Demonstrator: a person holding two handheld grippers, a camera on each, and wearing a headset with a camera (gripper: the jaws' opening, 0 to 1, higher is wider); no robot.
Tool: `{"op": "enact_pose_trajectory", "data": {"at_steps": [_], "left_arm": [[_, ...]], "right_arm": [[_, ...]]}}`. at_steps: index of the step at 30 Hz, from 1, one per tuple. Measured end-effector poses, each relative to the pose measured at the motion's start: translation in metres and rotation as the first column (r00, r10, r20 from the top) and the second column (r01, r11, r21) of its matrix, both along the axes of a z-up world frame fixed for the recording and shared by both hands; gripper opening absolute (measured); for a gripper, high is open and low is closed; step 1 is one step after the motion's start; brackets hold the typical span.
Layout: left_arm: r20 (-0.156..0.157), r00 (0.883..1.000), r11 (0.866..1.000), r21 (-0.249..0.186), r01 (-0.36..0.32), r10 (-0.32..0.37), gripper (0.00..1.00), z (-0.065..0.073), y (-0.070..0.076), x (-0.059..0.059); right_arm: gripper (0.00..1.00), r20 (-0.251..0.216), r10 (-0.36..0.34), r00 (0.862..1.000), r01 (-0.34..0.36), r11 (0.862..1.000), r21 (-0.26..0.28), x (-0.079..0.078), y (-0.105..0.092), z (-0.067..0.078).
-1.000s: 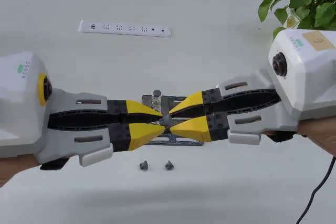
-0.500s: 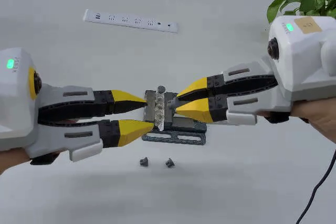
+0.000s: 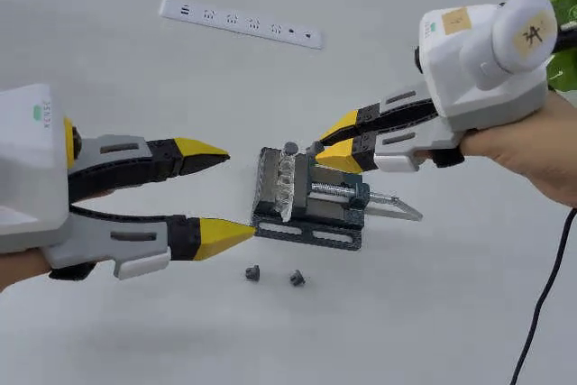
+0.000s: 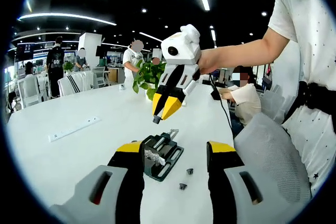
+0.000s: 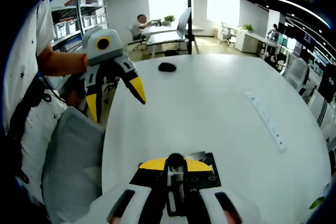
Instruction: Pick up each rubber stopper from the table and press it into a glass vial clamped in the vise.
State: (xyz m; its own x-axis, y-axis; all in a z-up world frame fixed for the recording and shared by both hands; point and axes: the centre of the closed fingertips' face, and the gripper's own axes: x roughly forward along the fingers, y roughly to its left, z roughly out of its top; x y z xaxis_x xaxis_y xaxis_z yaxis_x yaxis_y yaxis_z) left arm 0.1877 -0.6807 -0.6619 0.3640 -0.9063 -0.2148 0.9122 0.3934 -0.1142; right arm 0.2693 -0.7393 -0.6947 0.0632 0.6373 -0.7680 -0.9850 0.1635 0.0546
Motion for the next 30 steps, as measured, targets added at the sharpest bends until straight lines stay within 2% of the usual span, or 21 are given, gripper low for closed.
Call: {"op": "enact_pose_trajectory", "data": {"at_steps": [4,7,9,16,23,24,30], "left_arm": [[-0.005,1.000,1.000,-0.001,-0.029,0.029,0.55,-0.005,0.005,0.004],[0.002,0.999,0.999,0.008,-0.044,0.044,0.63,-0.010,0.009,0.005],[-0.007,0.999,0.999,0.007,-0.053,0.053,0.65,-0.012,0.010,0.006],[-0.002,0.997,0.997,0.014,-0.074,0.074,0.75,-0.017,0.012,0.005],[-0.004,0.997,0.997,0.004,-0.074,0.074,0.76,-0.020,0.015,0.003],[-0.011,0.997,0.997,0.002,-0.077,0.077,0.76,-0.021,0.015,0.003],[-0.010,0.997,0.997,-0.011,-0.079,0.079,0.77,-0.022,0.016,0.003]], "right_arm": [[0.06,0.010,0.019,1.000,-0.018,0.995,-0.097,0.011,-0.003,-0.016],[0.06,0.003,0.032,0.999,-0.031,0.990,-0.136,0.015,0.000,-0.025],[0.06,0.003,0.041,0.999,-0.040,0.985,-0.168,0.017,0.001,-0.030],[0.06,-0.011,0.060,0.998,-0.061,0.968,-0.244,0.021,0.005,-0.047],[0.06,-0.029,0.076,0.997,-0.082,0.946,-0.314,0.024,0.006,-0.067],[0.06,-0.036,0.077,0.996,-0.084,0.943,-0.322,0.024,0.006,-0.068],[0.06,-0.045,0.081,0.996,-0.091,0.932,-0.350,0.026,0.009,-0.074]]}}
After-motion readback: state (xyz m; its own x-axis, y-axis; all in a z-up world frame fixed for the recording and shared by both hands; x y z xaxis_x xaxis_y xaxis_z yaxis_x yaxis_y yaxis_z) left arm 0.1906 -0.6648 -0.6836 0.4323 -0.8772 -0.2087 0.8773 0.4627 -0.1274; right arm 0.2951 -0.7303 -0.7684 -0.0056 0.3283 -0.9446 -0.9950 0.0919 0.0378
